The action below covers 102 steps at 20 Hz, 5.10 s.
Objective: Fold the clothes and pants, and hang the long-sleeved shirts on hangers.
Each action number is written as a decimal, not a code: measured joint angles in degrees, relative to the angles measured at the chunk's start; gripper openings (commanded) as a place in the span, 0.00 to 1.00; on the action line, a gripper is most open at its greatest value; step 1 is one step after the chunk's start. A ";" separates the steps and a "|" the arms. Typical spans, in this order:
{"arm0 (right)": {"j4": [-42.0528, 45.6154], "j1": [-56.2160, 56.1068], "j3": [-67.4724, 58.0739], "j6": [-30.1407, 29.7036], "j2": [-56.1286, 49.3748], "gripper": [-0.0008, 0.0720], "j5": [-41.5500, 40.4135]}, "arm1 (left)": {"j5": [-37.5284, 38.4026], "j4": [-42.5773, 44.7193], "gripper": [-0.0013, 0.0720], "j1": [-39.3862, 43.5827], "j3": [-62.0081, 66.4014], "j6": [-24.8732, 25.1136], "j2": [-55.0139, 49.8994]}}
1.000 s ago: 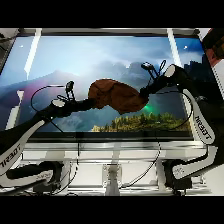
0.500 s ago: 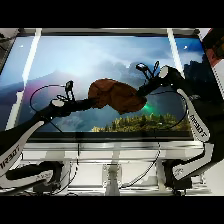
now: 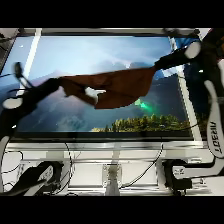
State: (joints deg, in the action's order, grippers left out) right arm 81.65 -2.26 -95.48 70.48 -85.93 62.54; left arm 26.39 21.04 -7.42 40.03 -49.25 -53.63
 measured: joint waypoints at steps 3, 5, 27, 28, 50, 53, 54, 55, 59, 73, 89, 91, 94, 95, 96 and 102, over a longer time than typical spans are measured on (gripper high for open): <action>0.61 3.21 -1.16 3.19 5.99 0.03 0.04 | 0.07 0.00 0.04 -6.21 0.00 1.05 8.41; 0.59 4.28 -1.51 4.17 10.23 0.03 0.11 | 0.15 -0.04 0.04 -9.25 0.00 1.55 12.92; -1.62 5.40 1.75 6.34 39.71 0.03 15.54 | 15.72 17.20 0.04 -15.74 -1.11 -17.07 33.07; -1.84 5.40 2.86 6.58 36.70 0.03 15.02 | 16.37 18.08 0.04 -15.50 -1.20 -17.90 29.99; -5.97 8.52 6.47 9.77 -2.27 0.37 3.61 | 2.38 20.92 0.99 -4.83 4.31 -3.43 -9.20; -4.59 12.98 9.27 5.77 -2.29 0.38 12.41 | 4.76 30.82 0.99 -6.38 4.81 -2.51 -3.45; -5.95 14.75 11.58 4.39 -2.27 0.38 14.67 | 6.12 34.29 0.99 -6.93 4.94 -2.25 -1.42; -8.39 16.22 14.10 3.10 -2.21 0.38 16.24 | 7.54 37.09 0.99 -7.39 4.98 -2.12 0.20; -20.59 19.69 26.99 -1.77 -2.10 0.59 16.83 | 13.27 43.71 0.94 -8.44 5.03 -1.79 4.02; -31.28 13.29 42.18 -1.79 -2.01 0.53 -5.81 | 21.14 46.21 0.76 -8.81 4.92 -4.31 5.27; -30.51 12.81 42.49 0.50 -2.10 0.03 -9.16 | 28.57 46.21 0.76 -10.01 -5.07 -15.50 3.78; -30.58 12.81 42.49 0.50 -2.10 0.03 -8.33 | 25.59 45.94 0.76 -10.25 -8.92 -18.05 3.72; -30.64 12.81 42.49 0.52 -2.10 0.03 -7.50 | 19.96 44.72 0.76 -10.43 -13.05 -23.63 3.43; -30.64 12.81 42.49 0.52 -2.10 0.03 -7.34 | 18.53 44.50 0.76 -10.47 -13.88 -25.57 2.97; -30.67 12.81 42.49 0.52 -2.10 0.03 -7.21 | 17.49 44.19 0.76 -10.47 -14.43 -27.06 2.36; -30.84 12.81 42.49 0.55 -2.10 0.03 -6.95 | 13.18 40.61 0.76 -10.47 -15.69 -30.88 -3.54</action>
State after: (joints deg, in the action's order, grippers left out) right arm 50.81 10.55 -52.99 71.02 -88.03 55.59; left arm 39.57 61.65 -17.89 24.34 -80.14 -57.17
